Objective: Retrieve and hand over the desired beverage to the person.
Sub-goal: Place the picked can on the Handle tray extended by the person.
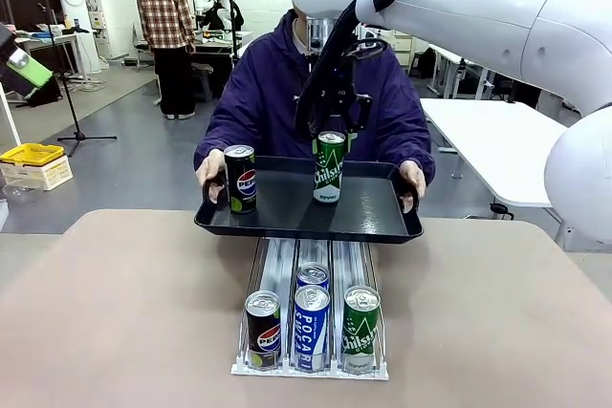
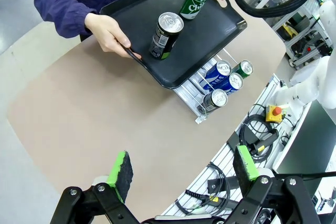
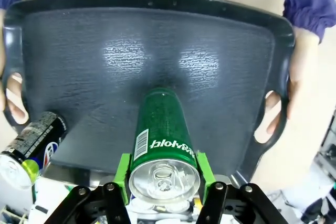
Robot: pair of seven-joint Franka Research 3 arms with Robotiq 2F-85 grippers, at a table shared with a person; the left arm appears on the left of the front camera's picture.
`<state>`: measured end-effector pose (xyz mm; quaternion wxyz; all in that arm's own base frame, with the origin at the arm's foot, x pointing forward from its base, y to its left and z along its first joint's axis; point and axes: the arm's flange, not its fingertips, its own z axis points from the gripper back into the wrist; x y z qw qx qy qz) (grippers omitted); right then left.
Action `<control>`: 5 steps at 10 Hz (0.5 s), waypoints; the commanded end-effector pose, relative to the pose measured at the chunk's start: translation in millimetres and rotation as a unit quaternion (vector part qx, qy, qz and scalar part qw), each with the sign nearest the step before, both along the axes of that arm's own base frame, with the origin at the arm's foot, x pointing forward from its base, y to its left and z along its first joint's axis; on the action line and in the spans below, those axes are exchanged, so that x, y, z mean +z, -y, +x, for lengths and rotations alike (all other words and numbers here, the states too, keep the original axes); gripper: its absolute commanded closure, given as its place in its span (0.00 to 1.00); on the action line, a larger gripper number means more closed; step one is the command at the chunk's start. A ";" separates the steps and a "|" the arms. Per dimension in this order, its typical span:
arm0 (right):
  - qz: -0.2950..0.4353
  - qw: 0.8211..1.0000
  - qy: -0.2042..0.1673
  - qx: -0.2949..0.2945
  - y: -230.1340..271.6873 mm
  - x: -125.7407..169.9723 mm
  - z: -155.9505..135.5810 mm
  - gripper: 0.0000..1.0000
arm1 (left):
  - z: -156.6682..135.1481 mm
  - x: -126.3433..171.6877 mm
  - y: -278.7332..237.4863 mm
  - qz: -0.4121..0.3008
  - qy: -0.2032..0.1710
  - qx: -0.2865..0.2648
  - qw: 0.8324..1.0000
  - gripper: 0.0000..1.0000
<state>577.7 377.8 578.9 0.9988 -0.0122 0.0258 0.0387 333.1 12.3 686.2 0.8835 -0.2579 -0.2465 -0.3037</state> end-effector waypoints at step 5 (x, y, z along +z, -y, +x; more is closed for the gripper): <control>-0.017 0.999 -0.008 0.034 -8.1 17.6 10.3 0.00 | -2.5 -0.6 -0.9 0.004 -0.003 0.002 1.000 0.00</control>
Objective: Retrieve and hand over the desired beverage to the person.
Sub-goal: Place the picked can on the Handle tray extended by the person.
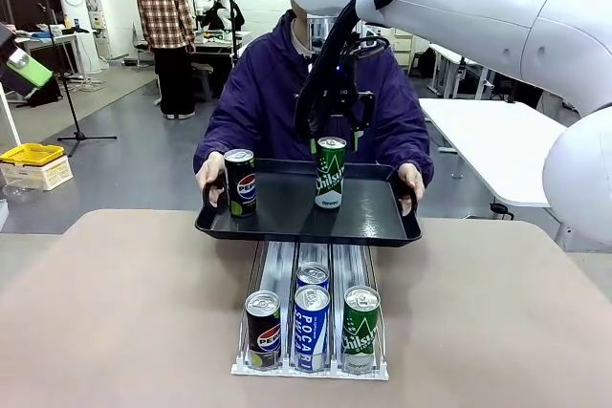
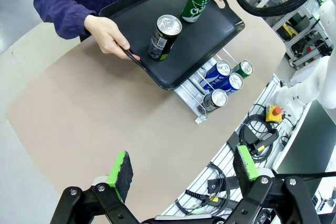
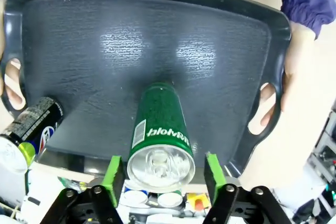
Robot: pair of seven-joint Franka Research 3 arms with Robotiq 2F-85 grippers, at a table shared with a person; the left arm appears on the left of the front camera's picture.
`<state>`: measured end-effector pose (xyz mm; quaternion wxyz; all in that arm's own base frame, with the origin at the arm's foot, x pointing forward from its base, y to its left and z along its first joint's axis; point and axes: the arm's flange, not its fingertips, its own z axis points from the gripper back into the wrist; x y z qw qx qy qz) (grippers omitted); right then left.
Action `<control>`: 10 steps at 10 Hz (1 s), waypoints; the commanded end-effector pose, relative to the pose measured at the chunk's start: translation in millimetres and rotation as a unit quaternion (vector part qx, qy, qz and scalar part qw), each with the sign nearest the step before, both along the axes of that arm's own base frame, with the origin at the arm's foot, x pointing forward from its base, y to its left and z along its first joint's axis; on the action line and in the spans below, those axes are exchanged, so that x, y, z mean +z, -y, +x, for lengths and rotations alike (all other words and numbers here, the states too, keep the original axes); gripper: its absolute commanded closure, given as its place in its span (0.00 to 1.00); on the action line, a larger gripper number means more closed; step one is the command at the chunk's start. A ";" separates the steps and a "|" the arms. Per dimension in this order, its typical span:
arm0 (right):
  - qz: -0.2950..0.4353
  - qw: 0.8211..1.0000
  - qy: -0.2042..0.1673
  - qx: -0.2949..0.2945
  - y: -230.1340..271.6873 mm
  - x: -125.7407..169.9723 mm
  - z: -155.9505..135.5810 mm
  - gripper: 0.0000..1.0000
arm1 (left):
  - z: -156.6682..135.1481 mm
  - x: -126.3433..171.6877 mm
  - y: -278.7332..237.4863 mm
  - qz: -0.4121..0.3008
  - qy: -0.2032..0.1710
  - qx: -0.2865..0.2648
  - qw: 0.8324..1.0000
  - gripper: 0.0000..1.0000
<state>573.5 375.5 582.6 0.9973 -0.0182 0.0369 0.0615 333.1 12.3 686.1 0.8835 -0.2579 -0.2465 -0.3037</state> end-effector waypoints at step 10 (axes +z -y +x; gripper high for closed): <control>0.054 0.995 0.083 -0.019 75.0 94.5 -137.5 0.00 | -2.5 -0.6 -0.9 0.004 -0.003 0.002 1.000 0.00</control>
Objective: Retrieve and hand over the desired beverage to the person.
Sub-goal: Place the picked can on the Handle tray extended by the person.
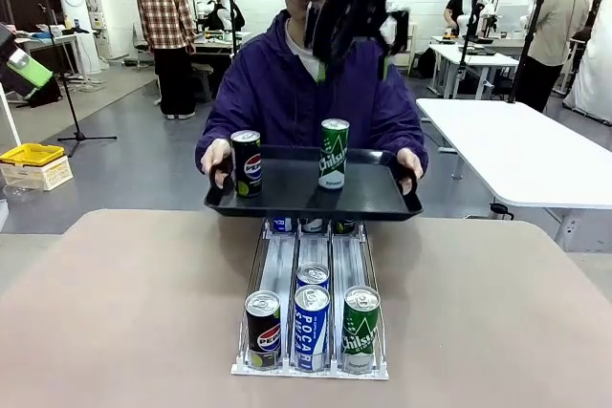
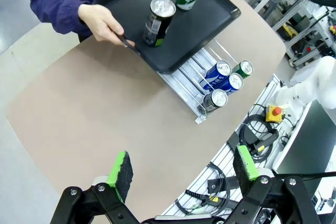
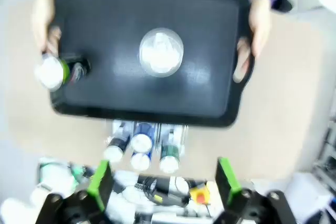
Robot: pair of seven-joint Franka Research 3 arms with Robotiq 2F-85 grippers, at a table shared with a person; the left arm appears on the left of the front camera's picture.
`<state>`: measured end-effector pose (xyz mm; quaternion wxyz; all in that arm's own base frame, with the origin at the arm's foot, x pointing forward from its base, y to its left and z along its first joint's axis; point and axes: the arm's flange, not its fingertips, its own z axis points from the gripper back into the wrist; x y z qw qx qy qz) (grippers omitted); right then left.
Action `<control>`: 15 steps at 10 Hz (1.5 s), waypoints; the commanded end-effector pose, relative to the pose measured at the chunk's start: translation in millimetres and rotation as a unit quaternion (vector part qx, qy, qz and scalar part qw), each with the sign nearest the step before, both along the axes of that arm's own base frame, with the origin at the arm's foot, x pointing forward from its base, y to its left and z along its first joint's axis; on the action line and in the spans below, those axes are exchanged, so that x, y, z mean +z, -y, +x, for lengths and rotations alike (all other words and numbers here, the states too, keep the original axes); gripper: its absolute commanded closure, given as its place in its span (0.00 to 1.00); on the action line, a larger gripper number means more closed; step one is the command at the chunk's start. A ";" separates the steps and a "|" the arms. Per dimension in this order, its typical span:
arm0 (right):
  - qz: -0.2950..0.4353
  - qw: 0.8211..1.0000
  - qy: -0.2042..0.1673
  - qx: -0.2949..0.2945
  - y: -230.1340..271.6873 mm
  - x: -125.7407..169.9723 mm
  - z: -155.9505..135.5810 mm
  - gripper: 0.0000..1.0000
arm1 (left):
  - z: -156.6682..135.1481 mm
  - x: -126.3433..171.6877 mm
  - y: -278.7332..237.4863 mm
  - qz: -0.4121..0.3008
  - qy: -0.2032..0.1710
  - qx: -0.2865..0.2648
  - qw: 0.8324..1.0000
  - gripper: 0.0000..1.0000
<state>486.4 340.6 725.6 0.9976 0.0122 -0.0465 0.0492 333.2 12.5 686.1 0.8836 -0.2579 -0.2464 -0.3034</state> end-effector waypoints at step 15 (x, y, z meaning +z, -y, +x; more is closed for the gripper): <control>0.055 0.997 -0.008 0.054 151.3 -67.2 -113.0 0.00 | -2.5 -0.5 -0.7 0.004 -0.003 0.002 1.000 0.00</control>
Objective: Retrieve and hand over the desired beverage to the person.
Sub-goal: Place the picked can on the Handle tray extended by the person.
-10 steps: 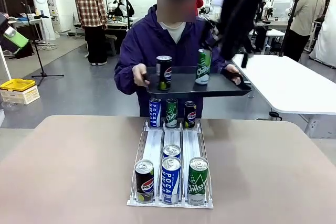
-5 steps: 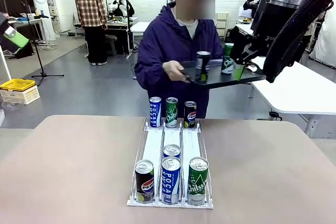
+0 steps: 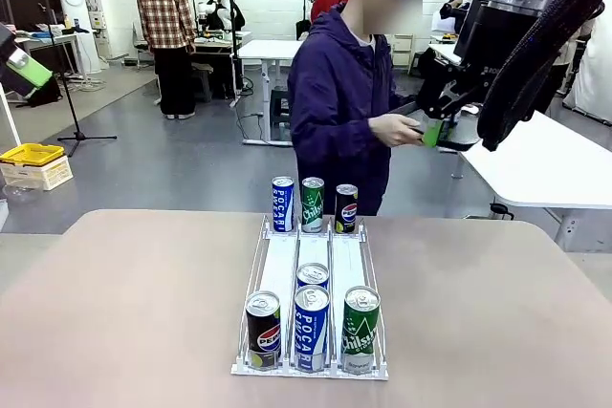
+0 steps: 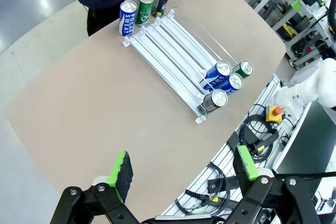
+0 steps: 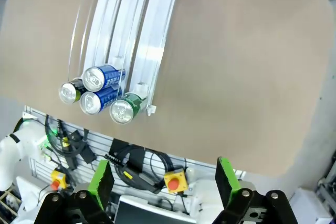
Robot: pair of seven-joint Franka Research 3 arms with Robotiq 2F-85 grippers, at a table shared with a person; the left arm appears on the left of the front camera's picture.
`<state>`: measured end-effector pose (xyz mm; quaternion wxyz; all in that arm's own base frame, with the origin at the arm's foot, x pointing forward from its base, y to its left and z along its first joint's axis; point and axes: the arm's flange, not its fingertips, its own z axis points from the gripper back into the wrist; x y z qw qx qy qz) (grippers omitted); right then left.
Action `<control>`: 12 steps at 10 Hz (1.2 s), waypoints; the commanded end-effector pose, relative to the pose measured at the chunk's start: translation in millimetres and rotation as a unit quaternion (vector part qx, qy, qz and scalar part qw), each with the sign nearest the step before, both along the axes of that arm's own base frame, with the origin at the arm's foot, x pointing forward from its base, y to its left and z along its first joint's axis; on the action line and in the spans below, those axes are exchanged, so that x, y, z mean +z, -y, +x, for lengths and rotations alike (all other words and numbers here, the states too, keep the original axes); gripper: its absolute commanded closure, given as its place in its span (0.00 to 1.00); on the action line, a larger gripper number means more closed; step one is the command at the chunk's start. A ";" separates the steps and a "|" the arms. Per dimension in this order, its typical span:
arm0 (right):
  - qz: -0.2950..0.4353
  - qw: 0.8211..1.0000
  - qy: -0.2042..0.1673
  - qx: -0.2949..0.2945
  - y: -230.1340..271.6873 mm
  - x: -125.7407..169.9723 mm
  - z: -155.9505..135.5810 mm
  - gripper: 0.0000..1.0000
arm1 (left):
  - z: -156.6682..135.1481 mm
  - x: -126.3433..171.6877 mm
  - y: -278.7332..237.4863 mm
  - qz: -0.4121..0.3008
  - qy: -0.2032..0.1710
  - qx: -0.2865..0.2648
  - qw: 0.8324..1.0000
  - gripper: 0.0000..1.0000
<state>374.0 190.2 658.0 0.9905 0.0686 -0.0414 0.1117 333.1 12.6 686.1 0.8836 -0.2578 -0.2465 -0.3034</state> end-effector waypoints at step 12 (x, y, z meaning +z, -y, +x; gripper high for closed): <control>0.002 1.000 -0.002 -0.012 0.9 0.5 -0.6 0.00 | -2.5 -0.6 -0.6 0.004 -0.003 0.001 1.000 0.00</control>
